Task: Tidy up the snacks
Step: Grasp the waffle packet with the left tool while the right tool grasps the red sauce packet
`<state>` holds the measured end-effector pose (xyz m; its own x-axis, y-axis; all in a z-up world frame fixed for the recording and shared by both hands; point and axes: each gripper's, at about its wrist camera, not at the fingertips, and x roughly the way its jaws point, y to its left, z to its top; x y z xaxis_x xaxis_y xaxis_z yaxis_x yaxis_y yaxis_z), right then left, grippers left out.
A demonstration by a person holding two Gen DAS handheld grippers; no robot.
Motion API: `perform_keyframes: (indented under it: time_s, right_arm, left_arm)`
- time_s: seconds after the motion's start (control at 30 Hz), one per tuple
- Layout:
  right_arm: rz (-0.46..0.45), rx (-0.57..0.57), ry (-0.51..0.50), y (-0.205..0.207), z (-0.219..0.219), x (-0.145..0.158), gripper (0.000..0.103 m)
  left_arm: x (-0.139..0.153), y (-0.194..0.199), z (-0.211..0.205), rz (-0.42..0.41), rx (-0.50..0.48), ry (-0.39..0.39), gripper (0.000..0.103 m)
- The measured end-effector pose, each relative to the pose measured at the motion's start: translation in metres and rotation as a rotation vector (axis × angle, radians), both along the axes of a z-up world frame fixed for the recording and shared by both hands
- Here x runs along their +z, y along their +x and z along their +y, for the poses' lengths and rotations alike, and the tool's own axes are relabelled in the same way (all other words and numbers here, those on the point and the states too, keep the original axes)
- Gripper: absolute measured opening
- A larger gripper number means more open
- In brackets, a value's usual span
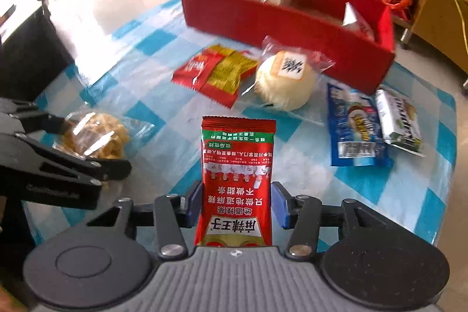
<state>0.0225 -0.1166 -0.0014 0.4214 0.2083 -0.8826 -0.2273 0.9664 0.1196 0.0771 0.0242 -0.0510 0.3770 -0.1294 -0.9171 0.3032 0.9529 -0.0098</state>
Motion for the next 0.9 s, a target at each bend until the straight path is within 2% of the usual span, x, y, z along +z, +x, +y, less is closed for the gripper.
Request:
perform_keyframes:
  time_s: [0.2,0.27,0.43,0.53,0.67,0.73,0.8,0.87,0.9]
  right_arm:
    - [-0.011,-0.027,-0.045,-0.006,-0.004,0.003,0.050]
    - [0.007,-0.023,-0.051,-0.009,-0.003,-0.002,0.050]
    - [0.066,-0.006,-0.099,-0.015,-0.002,-0.023,0.050]
    - [0.062,0.005,-0.095,-0.015,-0.003,-0.024,0.052]
    - [0.069,-0.004,-0.081,-0.011,-0.006,-0.027,0.063]
    - [0.066,-0.006,-0.079,-0.012,-0.006,-0.027,0.064]
    - [0.063,0.000,-0.085,-0.014,-0.005,-0.026,0.063]
    - [0.066,0.014,-0.085,-0.014,-0.003,-0.023,0.054]
    - [0.061,0.025,-0.098,-0.015,0.000,-0.022,0.053]
  left_arm:
    - [0.008,-0.002,-0.019,-0.039,-0.038,0.024,0.086]
    - [0.004,-0.005,-0.023,-0.024,-0.055,0.022,0.086]
    - [-0.022,-0.013,-0.030,0.022,-0.092,0.092,0.087]
    - [-0.023,-0.014,-0.028,0.011,-0.098,0.078,0.088]
    - [-0.029,-0.016,-0.026,0.003,-0.093,0.084,0.099]
    - [-0.030,-0.014,-0.023,0.009,-0.086,0.073,0.101]
    - [-0.030,-0.014,-0.022,0.008,-0.084,0.067,0.098]
    - [-0.026,-0.015,-0.025,0.012,-0.086,0.061,0.090]
    - [-0.023,-0.016,-0.027,0.012,-0.091,0.061,0.087]
